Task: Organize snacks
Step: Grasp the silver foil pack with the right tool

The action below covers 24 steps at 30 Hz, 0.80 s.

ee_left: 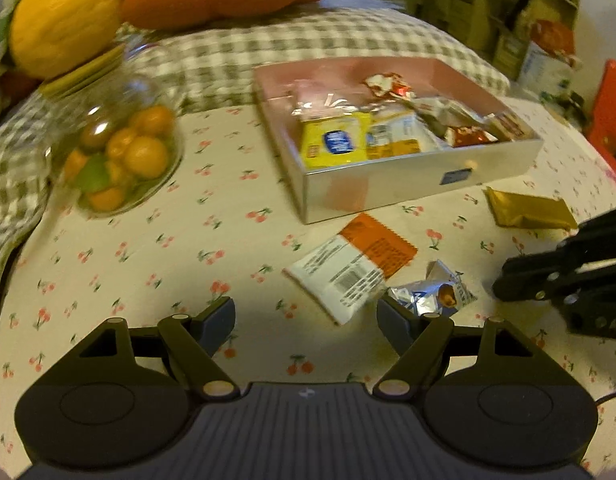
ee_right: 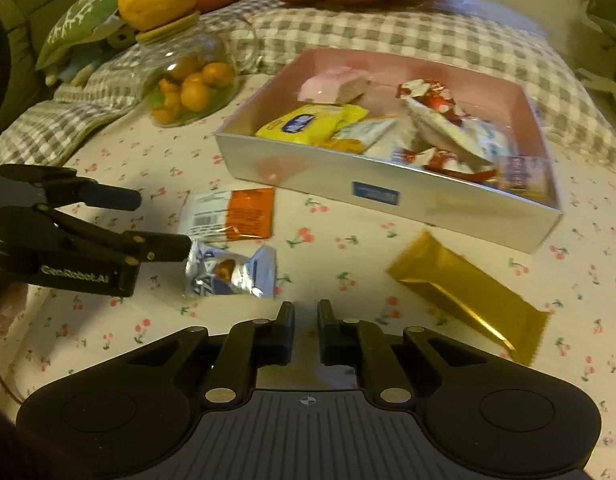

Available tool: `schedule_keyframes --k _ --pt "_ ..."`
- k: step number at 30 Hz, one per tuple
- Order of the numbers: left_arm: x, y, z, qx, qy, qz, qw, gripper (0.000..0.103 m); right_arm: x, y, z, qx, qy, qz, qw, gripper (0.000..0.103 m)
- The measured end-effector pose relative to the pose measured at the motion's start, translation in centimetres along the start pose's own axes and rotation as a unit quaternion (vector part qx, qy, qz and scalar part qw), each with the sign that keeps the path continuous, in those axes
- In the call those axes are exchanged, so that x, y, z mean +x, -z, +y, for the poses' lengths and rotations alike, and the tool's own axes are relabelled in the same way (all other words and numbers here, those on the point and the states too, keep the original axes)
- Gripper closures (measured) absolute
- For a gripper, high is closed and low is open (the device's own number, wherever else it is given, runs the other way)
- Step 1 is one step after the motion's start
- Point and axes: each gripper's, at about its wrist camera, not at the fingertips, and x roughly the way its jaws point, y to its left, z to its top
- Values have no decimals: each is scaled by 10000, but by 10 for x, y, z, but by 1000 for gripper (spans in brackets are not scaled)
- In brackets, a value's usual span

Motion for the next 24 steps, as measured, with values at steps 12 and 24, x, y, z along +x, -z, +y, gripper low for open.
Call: schedule_keyframes --k 12,24 --pt "15 -12 -21 180 39 -88 9998 50 -3 4 0 -237 -314 -21 9992 55" --pt "9 -7 -10 66 -85 -1 9999 55 12 6 34 -971 -110 -165 9951 54"
